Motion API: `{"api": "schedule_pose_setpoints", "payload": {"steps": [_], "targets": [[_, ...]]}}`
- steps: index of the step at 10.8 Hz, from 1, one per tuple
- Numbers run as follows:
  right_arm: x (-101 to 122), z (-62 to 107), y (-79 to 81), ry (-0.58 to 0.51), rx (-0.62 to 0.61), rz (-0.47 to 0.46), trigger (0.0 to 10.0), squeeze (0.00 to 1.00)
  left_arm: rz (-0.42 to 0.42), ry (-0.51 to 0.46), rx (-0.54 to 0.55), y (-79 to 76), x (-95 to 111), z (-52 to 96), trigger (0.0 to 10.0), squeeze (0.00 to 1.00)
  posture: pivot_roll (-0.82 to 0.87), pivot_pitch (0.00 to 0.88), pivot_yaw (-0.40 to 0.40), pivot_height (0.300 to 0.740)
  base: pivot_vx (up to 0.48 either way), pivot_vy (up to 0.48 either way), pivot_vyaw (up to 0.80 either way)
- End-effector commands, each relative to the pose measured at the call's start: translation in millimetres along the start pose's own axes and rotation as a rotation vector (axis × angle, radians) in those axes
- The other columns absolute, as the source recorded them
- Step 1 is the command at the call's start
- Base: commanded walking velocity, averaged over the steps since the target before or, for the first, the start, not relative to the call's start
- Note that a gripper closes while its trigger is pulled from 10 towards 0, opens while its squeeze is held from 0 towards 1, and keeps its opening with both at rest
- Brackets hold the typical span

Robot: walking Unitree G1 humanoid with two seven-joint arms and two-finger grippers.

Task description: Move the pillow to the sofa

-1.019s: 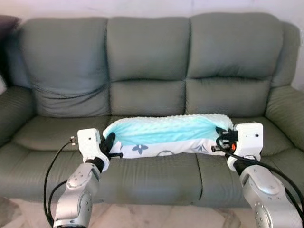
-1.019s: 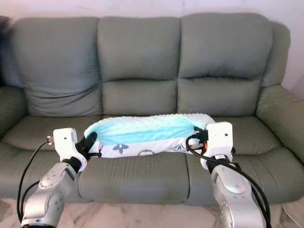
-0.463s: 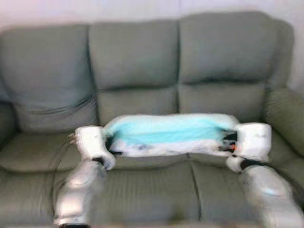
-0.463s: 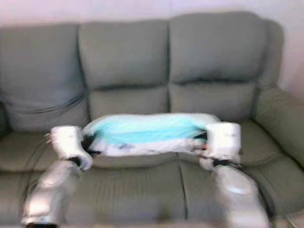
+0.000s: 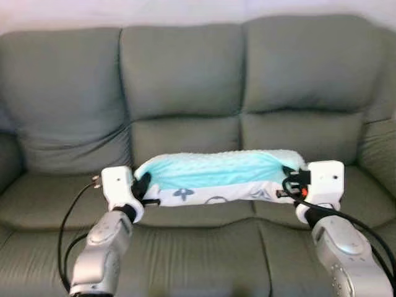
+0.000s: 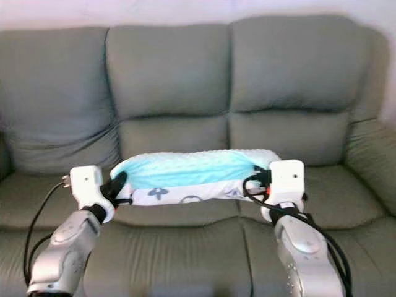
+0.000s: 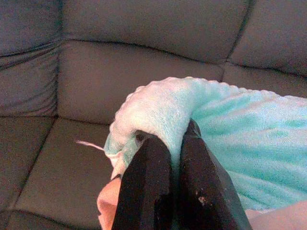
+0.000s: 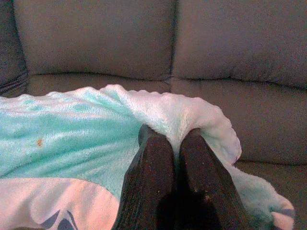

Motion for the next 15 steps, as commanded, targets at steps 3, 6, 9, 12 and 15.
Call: {"api": "schedule_pose_setpoints", "payload": {"steps": [3, 6, 9, 12, 15], "targets": [[-2.6, -5.9, -1.2, -0.010, -0.011, -0.018, 10.0, 0.00, -0.109, 0.001, 0.050, 16.3, -2.4, -11.0, 10.0, 0.00, -0.22, 0.011, 0.042, 0.740, 0.000, 0.000, 0.00], [-12.6, -24.6, -8.8, 0.031, -0.044, -0.052, 10.0, 0.00, -0.154, 0.008, 0.051, 20.7, -7.7, -32.4, 10.0, 0.00, -0.21, 0.049, 0.048, 0.740, 0.000, 0.000, 0.00], [-43.5, -33.5, -18.1, 0.158, -0.083, -0.102, 10.0, 0.00, -0.202, 0.051, -0.005, 4.7, -19.3, -45.5, 10.0, 0.00, -0.21, 0.110, 0.063, 0.740, 0.000, 0.000, 0.00], [-76.7, -36.8, -12.5, 0.325, -0.033, -0.081, 10.0, 0.00, -0.318, 0.069, -0.003, 4.2, -24.2, -54.1, 10.0, 0.00, -0.20, 0.186, 0.069, 0.740, 0.000, 0.000, 0.00], [-89.4, -37.9, 7.5, 0.363, 0.059, -0.036, 10.0, 0.00, -0.313, 0.101, 0.133, 28.6, -24.3, -56.2, 10.0, 0.00, -0.20, 0.240, 0.053, 0.740, 0.000, 0.000, 0.00]]}}
Point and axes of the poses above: a point about 5 cm out from each wrist's last joint towards the gripper, its own z axis pointing back from the gripper into the wrist, its own x axis along the axis of the wrist's last joint, y = z × x, the point moved 2 cm from there along -z, pointing out of the wrist towards the gripper, and after that the axes turned 12 degrees about -z, right-handed, at the moved point
